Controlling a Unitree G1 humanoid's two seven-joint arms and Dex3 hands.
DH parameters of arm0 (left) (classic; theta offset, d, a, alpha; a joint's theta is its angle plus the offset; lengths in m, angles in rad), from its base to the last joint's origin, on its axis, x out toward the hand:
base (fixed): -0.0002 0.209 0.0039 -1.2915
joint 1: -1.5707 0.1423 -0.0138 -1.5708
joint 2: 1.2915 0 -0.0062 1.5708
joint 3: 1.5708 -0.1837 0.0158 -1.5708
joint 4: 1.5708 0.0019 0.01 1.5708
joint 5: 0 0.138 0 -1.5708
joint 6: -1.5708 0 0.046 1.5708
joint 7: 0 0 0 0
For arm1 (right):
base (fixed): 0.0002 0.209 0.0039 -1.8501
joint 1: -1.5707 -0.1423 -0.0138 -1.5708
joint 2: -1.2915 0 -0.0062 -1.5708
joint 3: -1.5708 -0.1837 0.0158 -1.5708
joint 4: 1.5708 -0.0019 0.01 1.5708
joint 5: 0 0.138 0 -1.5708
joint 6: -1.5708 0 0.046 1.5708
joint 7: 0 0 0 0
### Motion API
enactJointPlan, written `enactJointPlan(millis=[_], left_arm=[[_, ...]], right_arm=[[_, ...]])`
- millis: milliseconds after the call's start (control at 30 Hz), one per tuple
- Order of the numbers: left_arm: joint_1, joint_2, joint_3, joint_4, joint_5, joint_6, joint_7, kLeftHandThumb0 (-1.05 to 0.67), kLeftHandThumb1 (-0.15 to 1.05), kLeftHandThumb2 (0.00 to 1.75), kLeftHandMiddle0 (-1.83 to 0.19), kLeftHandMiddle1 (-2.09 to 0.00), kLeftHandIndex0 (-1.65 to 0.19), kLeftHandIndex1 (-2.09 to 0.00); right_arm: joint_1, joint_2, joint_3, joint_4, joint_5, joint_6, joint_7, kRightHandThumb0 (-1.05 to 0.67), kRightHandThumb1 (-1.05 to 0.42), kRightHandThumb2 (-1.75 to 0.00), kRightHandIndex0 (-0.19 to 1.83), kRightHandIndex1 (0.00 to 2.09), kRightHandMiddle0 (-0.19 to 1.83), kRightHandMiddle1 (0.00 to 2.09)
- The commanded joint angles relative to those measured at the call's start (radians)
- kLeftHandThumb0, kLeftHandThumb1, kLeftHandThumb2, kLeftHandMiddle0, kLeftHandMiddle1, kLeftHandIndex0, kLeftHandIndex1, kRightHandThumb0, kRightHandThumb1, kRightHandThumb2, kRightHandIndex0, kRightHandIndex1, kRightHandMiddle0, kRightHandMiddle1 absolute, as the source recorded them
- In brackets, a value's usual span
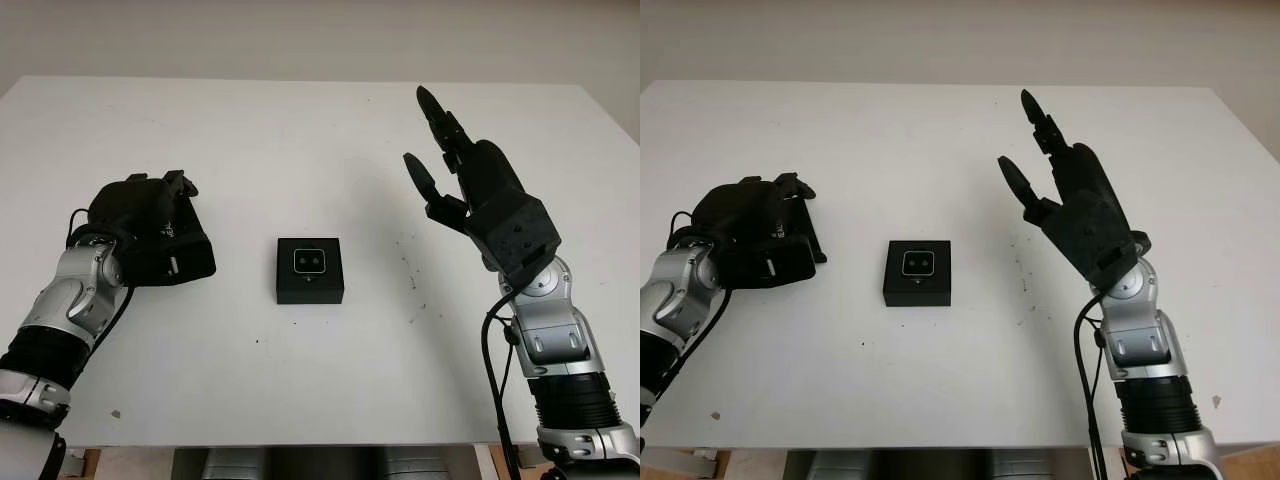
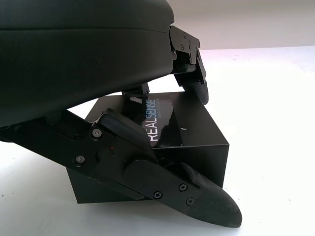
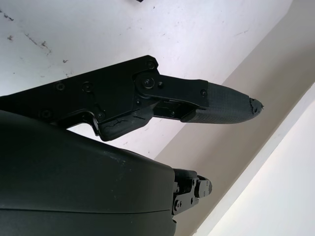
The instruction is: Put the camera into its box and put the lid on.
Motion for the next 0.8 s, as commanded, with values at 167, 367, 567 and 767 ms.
enactJointPlan(millis=[167,367,567,767], left_arm=[[0.027,0.025,0.008,-0.096,-0.012,-0.007,-0.032,-0.23,1.00,0.06,-0.16,-1.71,-0.35,-1.07],[0.043,0.051,0.026,-0.192,0.002,-0.048,-0.005,-0.22,0.99,0.05,-0.23,-1.65,-0.36,-1.11],[0.057,0.063,0.049,-0.326,0.005,-0.016,-0.052,-0.23,0.99,0.06,-0.31,-1.57,-0.34,-1.15],[0.072,0.054,0.092,-0.472,-0.044,-0.020,-0.124,-0.24,0.99,0.05,-0.31,-1.75,-0.34,-1.19]], right_arm=[[0.007,0.006,-0.001,-0.020,0.003,-0.002,-0.004,-0.79,-1.05,-0.59,0.04,0.06,0.06,0.05],[0.005,0.012,-0.005,-0.011,0.010,-0.006,-0.005,-0.79,-1.05,-0.58,0.04,0.06,0.07,0.06],[0.016,0.012,-0.004,-0.007,0.015,-0.021,-0.004,-0.78,-1.05,-0.57,0.04,0.06,0.07,0.06],[0.030,0.011,0.000,-0.008,0.012,-0.030,-0.007,-0.78,-1.05,-0.57,0.05,0.06,0.08,0.06]])
